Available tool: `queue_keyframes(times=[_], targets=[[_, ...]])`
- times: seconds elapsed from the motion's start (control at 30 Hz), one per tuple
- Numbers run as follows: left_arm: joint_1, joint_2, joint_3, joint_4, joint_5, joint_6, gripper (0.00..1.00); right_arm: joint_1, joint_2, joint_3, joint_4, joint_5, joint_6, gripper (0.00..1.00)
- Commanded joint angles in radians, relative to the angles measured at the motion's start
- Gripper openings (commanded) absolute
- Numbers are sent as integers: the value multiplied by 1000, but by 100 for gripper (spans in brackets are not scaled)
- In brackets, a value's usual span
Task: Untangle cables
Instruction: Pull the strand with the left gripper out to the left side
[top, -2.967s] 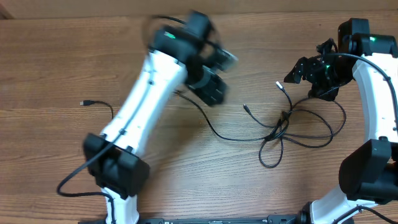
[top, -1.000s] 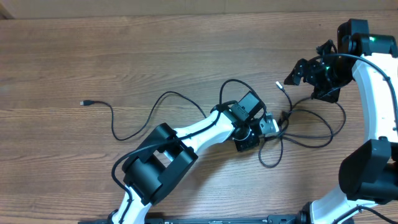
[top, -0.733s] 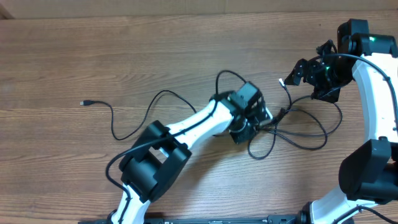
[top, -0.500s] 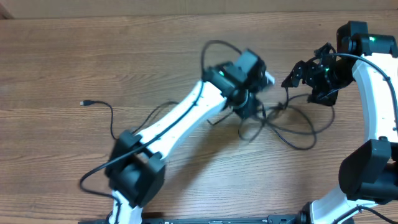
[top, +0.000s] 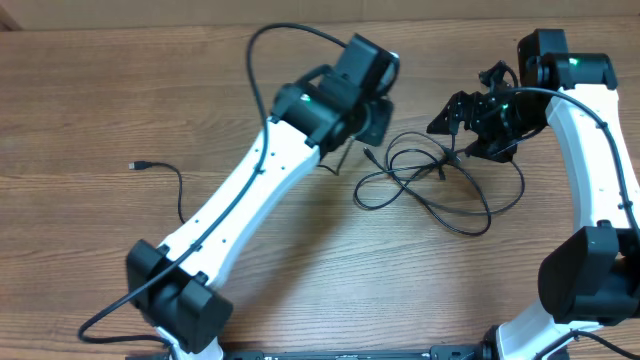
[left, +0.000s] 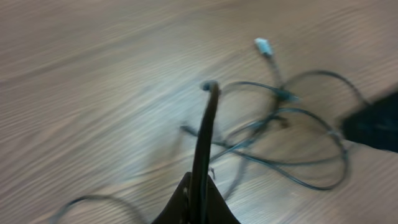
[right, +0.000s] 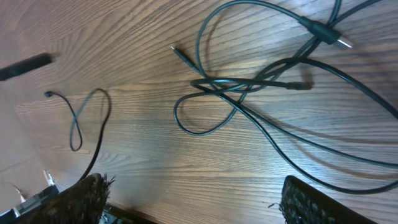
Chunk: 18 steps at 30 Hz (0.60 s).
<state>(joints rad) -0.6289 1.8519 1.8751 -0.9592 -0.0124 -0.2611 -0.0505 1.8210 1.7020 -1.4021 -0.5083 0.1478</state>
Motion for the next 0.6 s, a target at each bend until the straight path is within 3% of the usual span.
queue_keyframes(times=[0.0, 0.13, 0.43, 0.57], targets=[[114, -140, 98, -61, -169, -31, 4, 9, -3, 20, 5, -5, 8, 88], [299, -225, 173, -138, -219, -30, 4, 9, -3, 20, 4, 21, 8, 89], [882, -307, 187, -134, -341, -36, 4, 10, -3, 20, -8, 21, 8, 88], [1096, -303, 186, -130, -417, -147, 7, 10, -3, 20, -26, 29, 1, 88]])
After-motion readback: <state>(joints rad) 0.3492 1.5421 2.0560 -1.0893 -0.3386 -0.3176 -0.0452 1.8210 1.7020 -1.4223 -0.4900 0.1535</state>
